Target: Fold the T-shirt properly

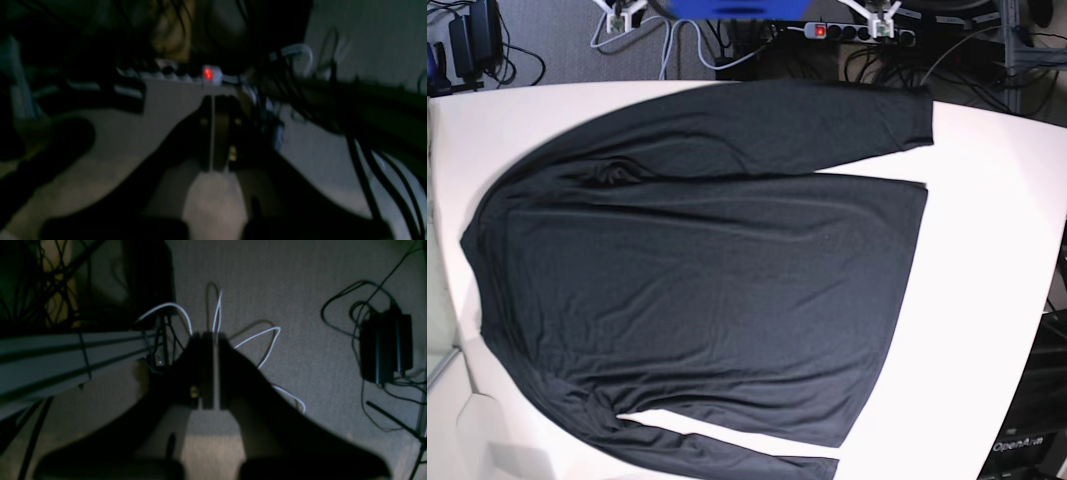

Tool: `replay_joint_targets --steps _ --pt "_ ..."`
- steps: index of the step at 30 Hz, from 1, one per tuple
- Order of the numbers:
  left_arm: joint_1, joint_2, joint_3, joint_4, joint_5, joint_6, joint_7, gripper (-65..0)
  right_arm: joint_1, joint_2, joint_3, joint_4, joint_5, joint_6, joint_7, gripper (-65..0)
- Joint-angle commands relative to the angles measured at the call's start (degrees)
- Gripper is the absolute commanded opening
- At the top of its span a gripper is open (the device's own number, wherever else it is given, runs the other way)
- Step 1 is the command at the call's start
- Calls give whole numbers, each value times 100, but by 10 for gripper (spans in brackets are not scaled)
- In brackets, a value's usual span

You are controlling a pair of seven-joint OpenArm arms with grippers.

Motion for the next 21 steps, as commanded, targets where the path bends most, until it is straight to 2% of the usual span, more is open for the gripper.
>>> replay_joint_targets --steps 1,3,6,14,21 --pt "163 4 -6 -3 29 -220 -217 -644 -131 7 -8 -10 -21 -65 212 -650" --pt "295 4 -15 -3 29 -590 -542 -644 -236 7 -8 -10 -29 -65 493 -650" --pt "471 4 -23 -3 29 -783 -964 -644 -395 16 -17 -10 -29 -65 950 -650" --pt "902 4 -67 -3 20 -818 -2160 -644 -782 95 -17 -10 -29 -65 2040 -650" --pt "1262 -110 -700 -3 38 -845 -3136 -644 -1089 95 -17 -10 -29 -65 2919 -650"
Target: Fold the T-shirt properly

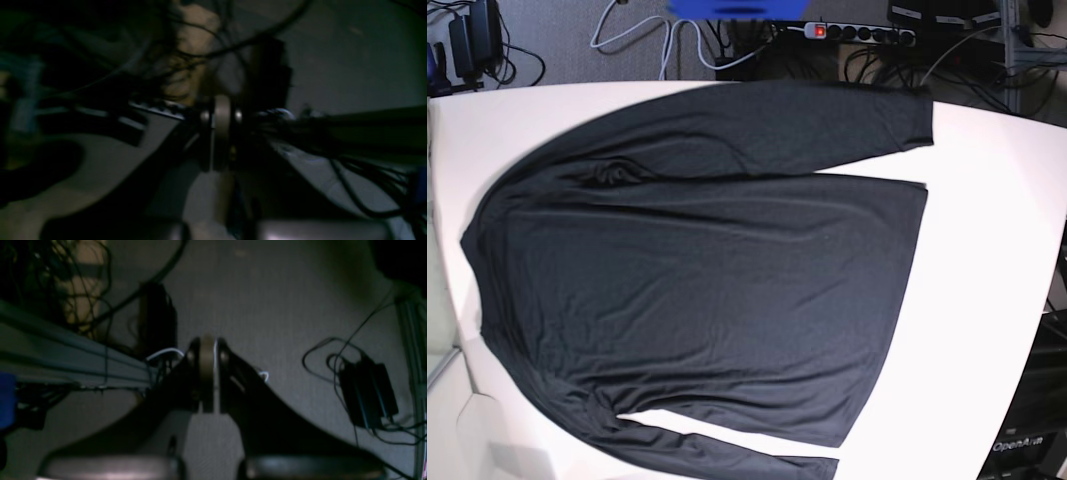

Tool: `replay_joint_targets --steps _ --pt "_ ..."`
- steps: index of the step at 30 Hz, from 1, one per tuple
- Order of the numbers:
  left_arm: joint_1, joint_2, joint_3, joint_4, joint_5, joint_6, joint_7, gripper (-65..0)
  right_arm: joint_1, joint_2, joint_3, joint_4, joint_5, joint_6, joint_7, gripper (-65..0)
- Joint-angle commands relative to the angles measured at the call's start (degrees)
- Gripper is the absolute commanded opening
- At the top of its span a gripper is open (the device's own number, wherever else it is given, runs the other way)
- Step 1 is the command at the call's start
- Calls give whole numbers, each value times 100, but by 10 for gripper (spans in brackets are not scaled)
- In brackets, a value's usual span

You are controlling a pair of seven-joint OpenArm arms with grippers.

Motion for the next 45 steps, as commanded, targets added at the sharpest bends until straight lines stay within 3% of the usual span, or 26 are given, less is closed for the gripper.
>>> replay_joint_targets --steps 1,7,19,28,33,37,41,45 --pt "126 2 -1 6 5 -18 -247 -644 -117 25 -6 -10 10 -62 334 -650" --pt "407 -51 -1 6 14 -18 -906 -644 -161 34 21 -10 36 -62 387 -650" --pt "697 -16 -10 226 5 -27 -897 -644 -284 139 29 56 45 -62 422 -650" --pt "2236 344 -18 3487 -13 43 -818 -640 -2068 148 38 3590 45 -62 211 -649" --pt "3212 485 -10 6098 -549 -10 492 -521 -3079 113 223 5929 19 -62 -721 -649" --pt "3484 432 -1 7523 -980 -10 1766 -496 -3378 104 214 7142 19 -62 -1468 -649" --pt "3475 221 -10 8191 -1173 -18 2786 -496 -3396 104 196 7845 10 -54 -2233 -649" --pt "3484 125 -10 8349 -1446 -18 3208 -495 -3387 104 179 8267 10 -54 -2839 -649"
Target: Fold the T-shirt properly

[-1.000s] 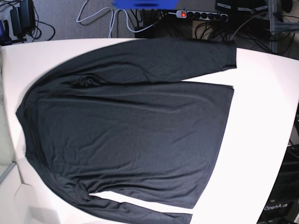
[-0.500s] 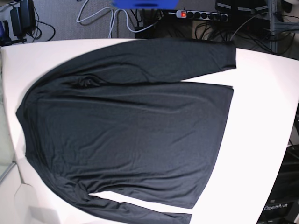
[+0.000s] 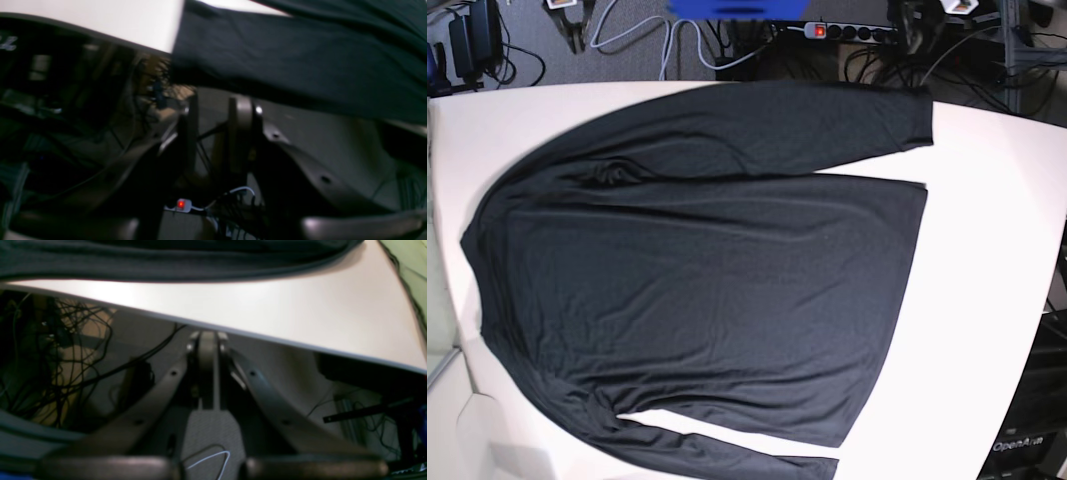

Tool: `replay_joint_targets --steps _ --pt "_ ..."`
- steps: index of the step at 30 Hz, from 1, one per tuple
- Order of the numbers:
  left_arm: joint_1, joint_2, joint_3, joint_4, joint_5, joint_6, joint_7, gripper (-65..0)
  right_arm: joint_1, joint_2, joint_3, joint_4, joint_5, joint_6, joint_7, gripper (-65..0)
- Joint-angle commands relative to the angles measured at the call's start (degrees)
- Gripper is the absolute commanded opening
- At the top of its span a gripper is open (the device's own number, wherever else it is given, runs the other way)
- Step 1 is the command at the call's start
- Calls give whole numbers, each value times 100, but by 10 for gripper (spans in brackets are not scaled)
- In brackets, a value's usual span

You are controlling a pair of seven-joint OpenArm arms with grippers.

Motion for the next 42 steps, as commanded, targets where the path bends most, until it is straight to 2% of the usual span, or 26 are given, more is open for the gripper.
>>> replay_joint_targets --steps 1,4,10,16,20,24,28,35,42 --pt "164 -4 12 56 -23 -62 -64 -495 -113 12 6 143 14 -17 105 -649" --pt "270 -13 3 74 -111 -62 -90 -495 -113 12 6 275 14 -17 69 -649" --pt "612 40 -295 777 -128 -45 -29 -492 -113 12 6 284 14 1 69 -647" --pt "815 -4 -313 1094 -594 -45 7 -487 -104 12 -64 284 14 10 69 -647" --pt "753 -4 -331 1085 -594 -53 525 -404 -104 12 -91 284 14 10 69 -647" --pt "630 31 -401 1085 -594 -53 622 -337 -104 12 -91 284 14 10 61 -647" --pt "621 4 -401 1085 -594 -53 631 -313 -104 12 -91 284 14 10 61 -647" --pt "621 -4 -392 1094 -568 -62 631 -313 -104 12 -91 284 14 10 61 -643" --pt "630 -13 -392 1094 -559 -62 631 -313 -95 12 -82 363 14 1 61 -496"
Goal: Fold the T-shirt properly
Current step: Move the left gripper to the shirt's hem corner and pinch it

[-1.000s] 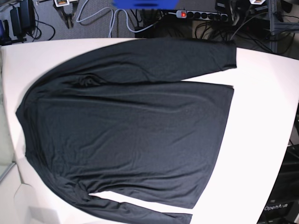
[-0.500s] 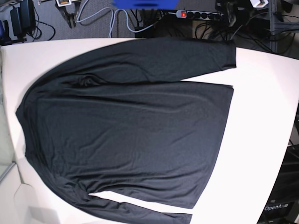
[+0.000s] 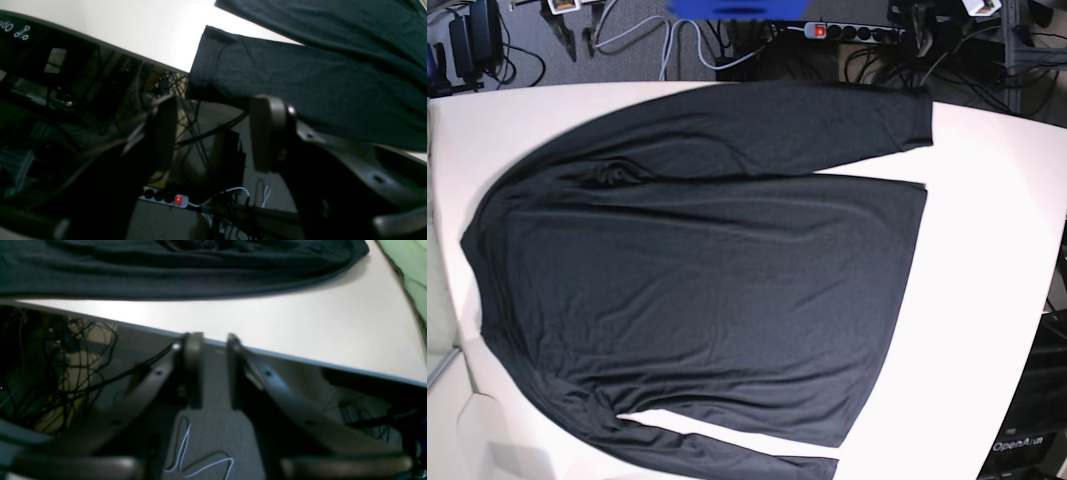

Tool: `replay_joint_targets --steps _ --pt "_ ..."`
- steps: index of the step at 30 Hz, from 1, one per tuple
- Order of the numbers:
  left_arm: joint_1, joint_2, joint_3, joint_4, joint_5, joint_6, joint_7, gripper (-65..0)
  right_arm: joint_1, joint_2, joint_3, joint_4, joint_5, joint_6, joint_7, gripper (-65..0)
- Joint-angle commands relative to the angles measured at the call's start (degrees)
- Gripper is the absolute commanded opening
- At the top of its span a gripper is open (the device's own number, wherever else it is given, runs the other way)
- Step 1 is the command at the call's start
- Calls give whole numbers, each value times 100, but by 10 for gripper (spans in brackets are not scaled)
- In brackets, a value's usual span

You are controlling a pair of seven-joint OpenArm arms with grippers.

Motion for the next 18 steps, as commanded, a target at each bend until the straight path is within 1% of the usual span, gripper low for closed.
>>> replay_joint_targets --steps 1,2,4,6,11,18 --pt "127 -28 -18 75 0 -36 -130 -313 -91 25 27 145 12 -16 168 -483" --pt "119 -37 -18 75 0 -36 -130 -313 -91 25 27 215 12 -16 168 -473" --pt "101 -187 -18 75 -17 -36 -121 -313 -100 25 27 321 12 -16 159 -460" --pt "13 -301 8 75 -35 -36 -86 -313 -100 25 27 426 12 -16 1 -461" --pt "-224 -371 -27 75 -35 -36 547 -313 -91 25 27 637 12 -16 -474 -461" --pt "-470 -389 -27 31 -35 -36 626 -313 -91 25 27 637 12 -16 -509 -461"
